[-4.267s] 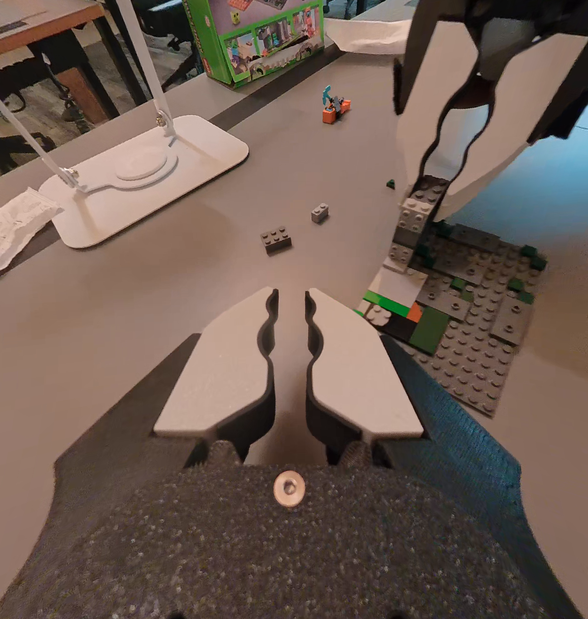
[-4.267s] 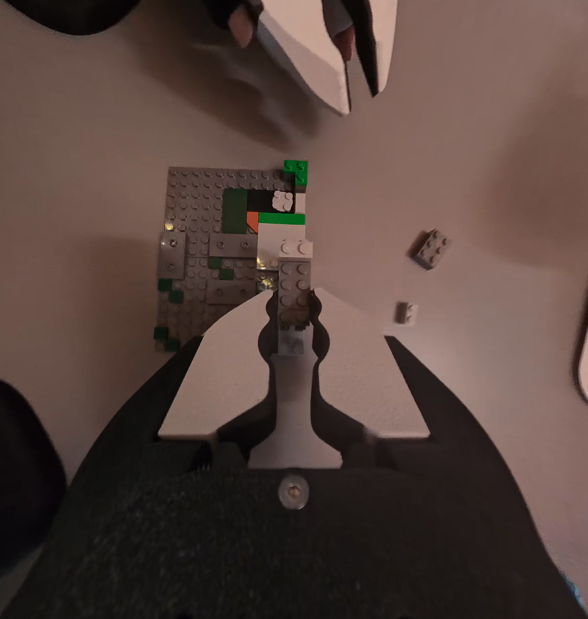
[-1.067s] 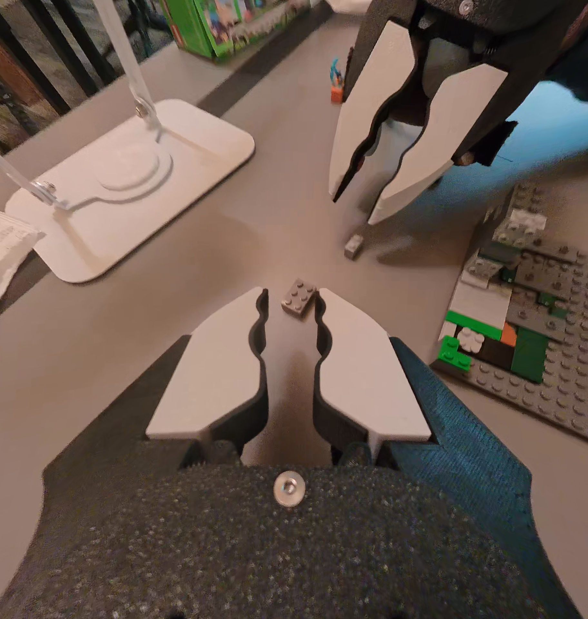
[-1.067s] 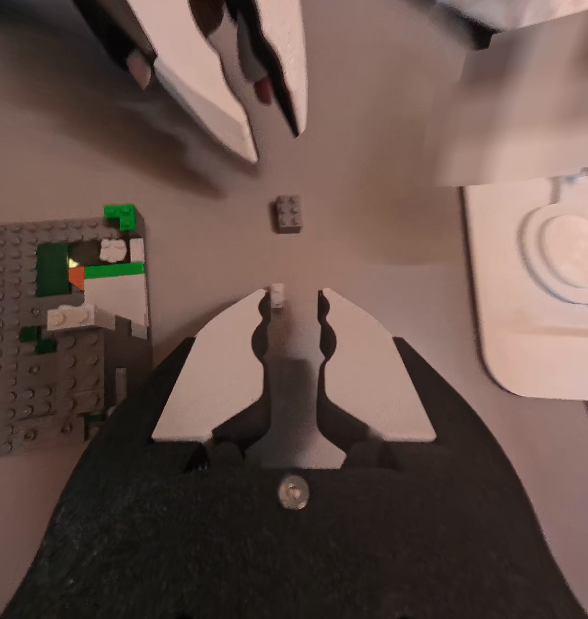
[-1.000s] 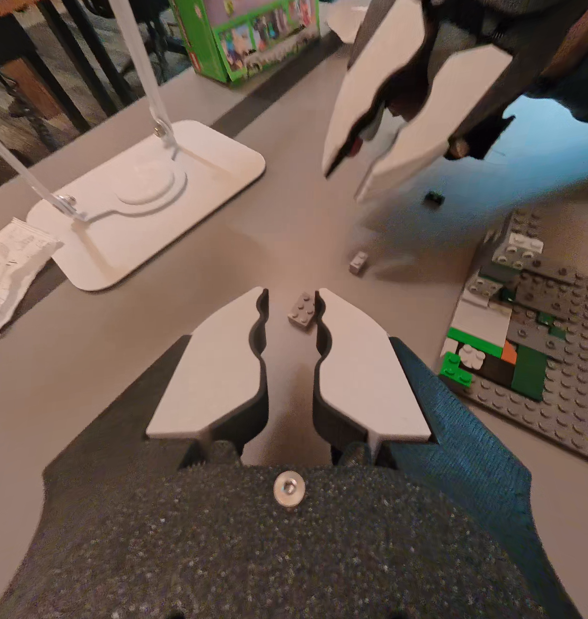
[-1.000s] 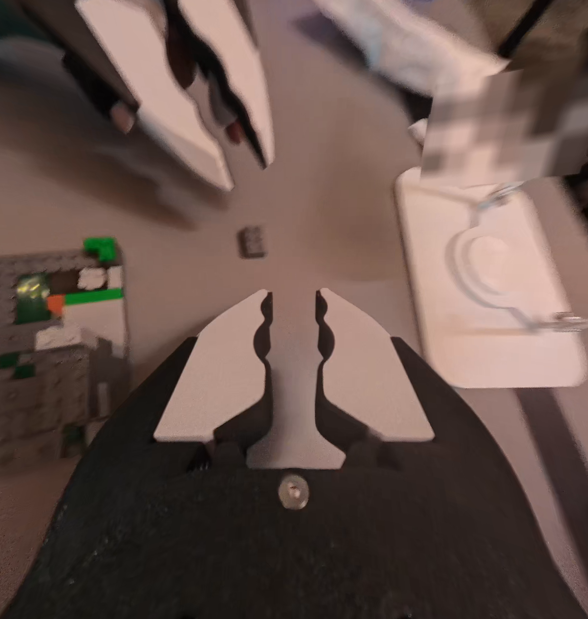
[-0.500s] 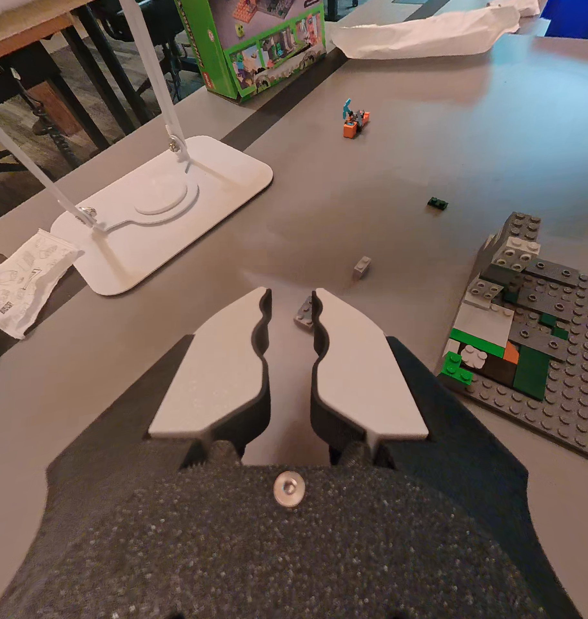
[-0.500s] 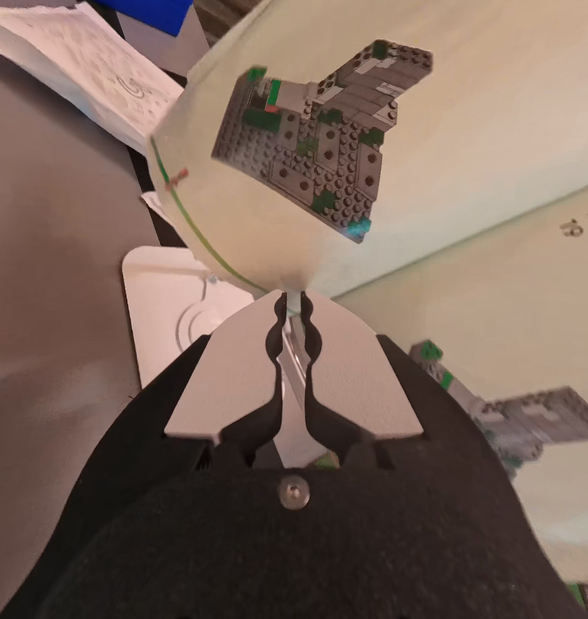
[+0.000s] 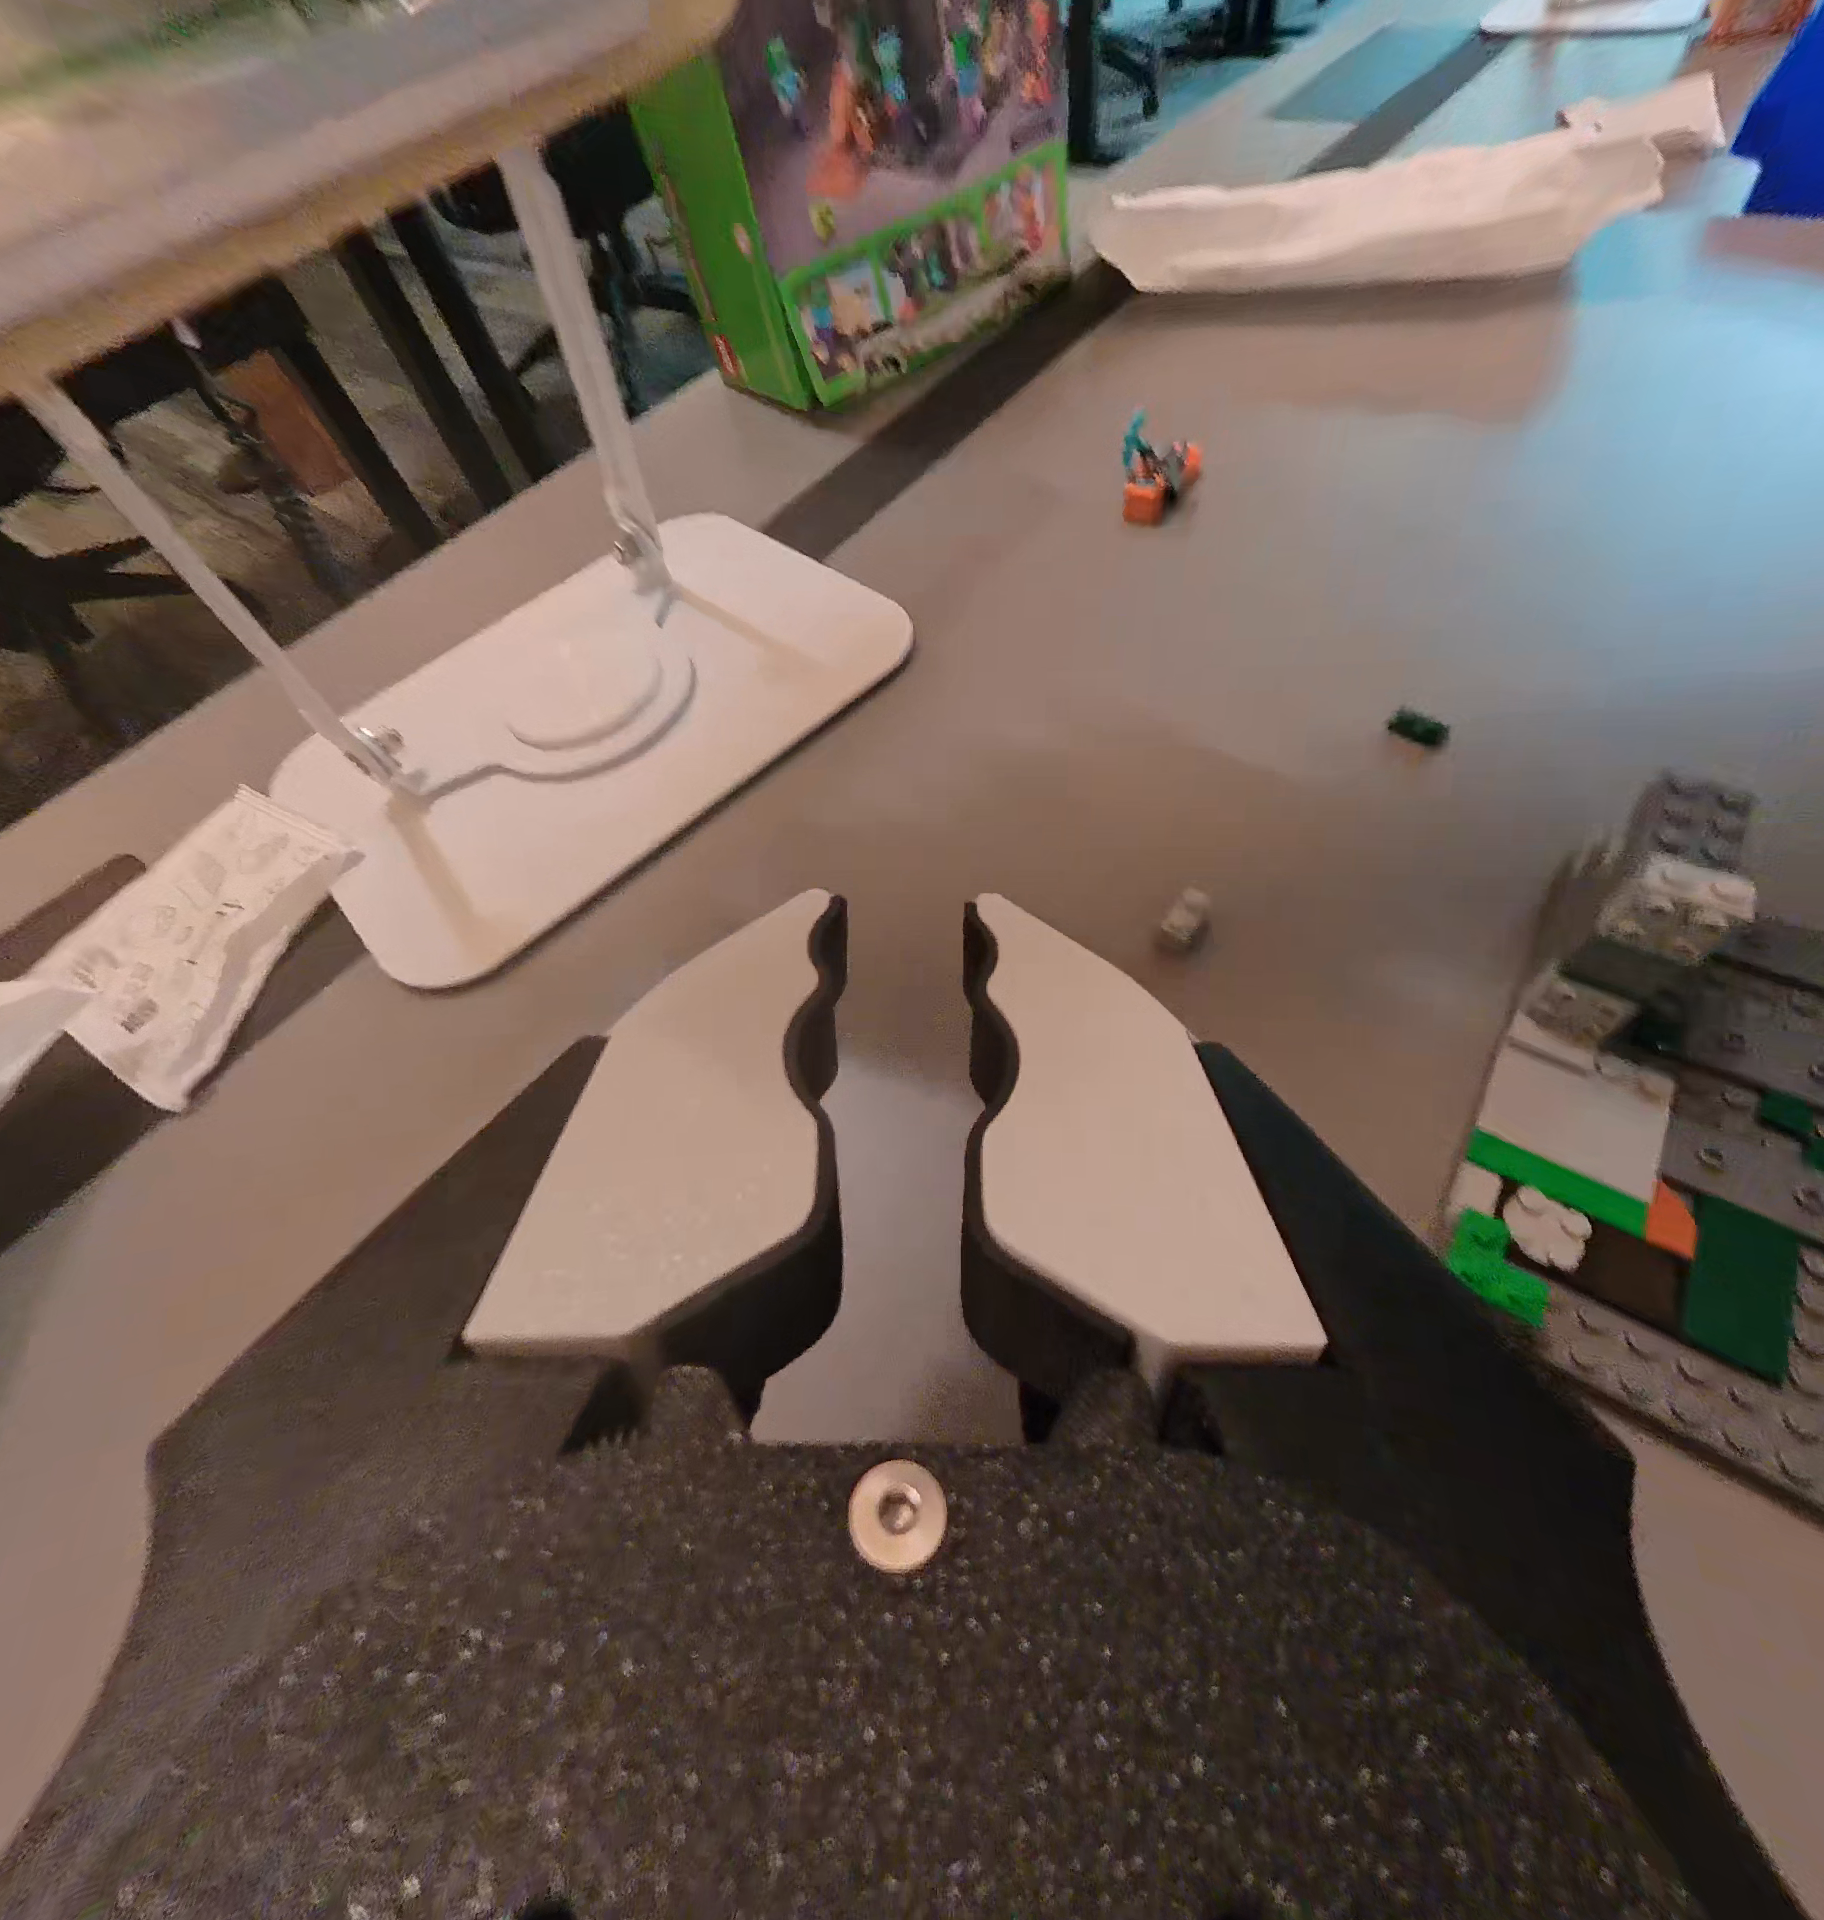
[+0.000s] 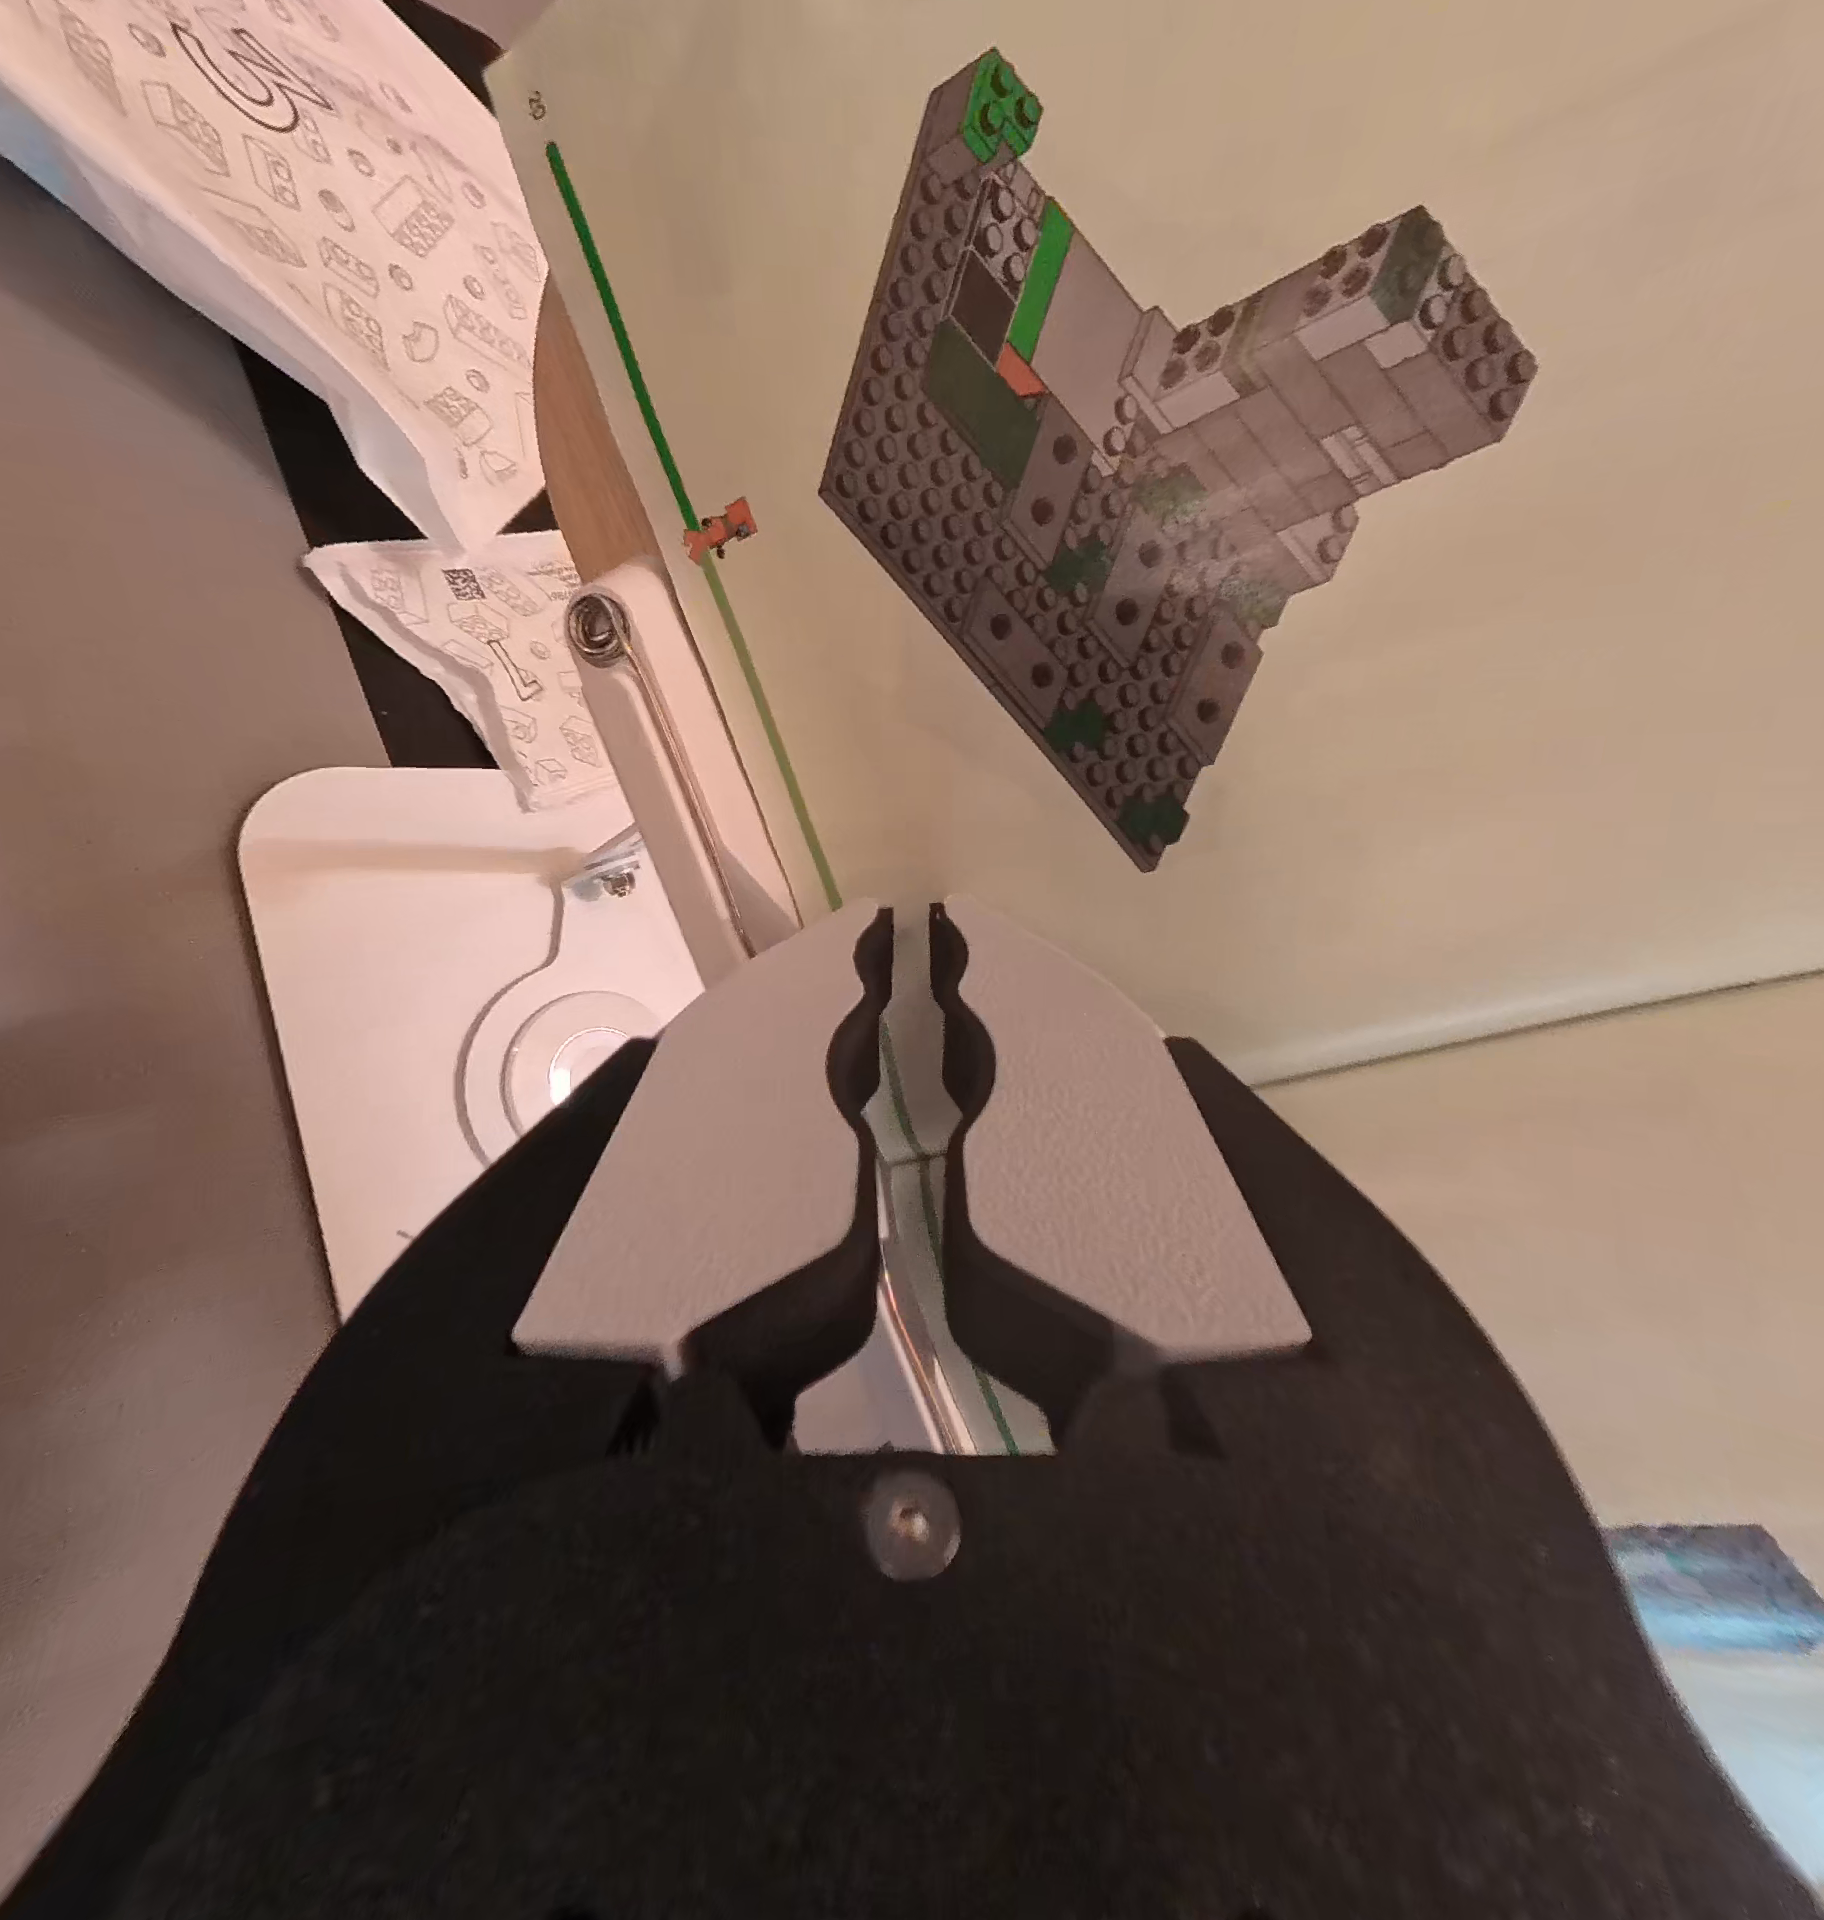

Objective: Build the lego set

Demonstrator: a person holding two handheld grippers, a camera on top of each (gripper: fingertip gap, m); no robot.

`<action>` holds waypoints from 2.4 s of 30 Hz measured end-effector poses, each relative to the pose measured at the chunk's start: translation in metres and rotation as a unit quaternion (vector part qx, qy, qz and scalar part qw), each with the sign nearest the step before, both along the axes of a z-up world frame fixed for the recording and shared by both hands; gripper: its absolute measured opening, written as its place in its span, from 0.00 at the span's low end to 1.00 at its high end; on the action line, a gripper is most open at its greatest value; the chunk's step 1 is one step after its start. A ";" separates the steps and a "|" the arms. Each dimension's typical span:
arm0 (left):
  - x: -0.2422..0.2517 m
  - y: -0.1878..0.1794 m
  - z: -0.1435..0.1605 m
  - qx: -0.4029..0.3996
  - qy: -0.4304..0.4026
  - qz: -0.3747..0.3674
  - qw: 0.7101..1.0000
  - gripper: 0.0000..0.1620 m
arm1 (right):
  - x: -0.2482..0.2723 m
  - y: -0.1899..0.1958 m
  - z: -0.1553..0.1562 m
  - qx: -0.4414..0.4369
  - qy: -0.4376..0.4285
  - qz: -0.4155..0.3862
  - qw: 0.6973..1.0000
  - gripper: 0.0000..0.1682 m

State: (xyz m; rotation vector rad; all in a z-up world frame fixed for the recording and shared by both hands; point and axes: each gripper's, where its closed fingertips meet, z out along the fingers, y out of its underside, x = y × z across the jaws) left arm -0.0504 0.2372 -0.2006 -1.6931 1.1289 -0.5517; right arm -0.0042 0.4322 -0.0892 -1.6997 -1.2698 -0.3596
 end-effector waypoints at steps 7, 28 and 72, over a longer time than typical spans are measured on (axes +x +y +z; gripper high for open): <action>0.001 0.046 0.056 0.030 -0.063 0.051 0.996 0.14 | -0.001 -0.006 0.001 -0.006 -0.001 0.013 1.000 0.04; 0.002 0.057 0.056 0.030 -0.079 0.074 0.994 0.13 | 0.016 -0.004 0.024 -0.021 0.102 0.000 0.995 0.04; 0.053 0.168 0.079 -0.058 0.336 -0.204 0.918 0.06 | 0.032 -0.001 0.018 -0.119 0.179 0.018 0.976 0.03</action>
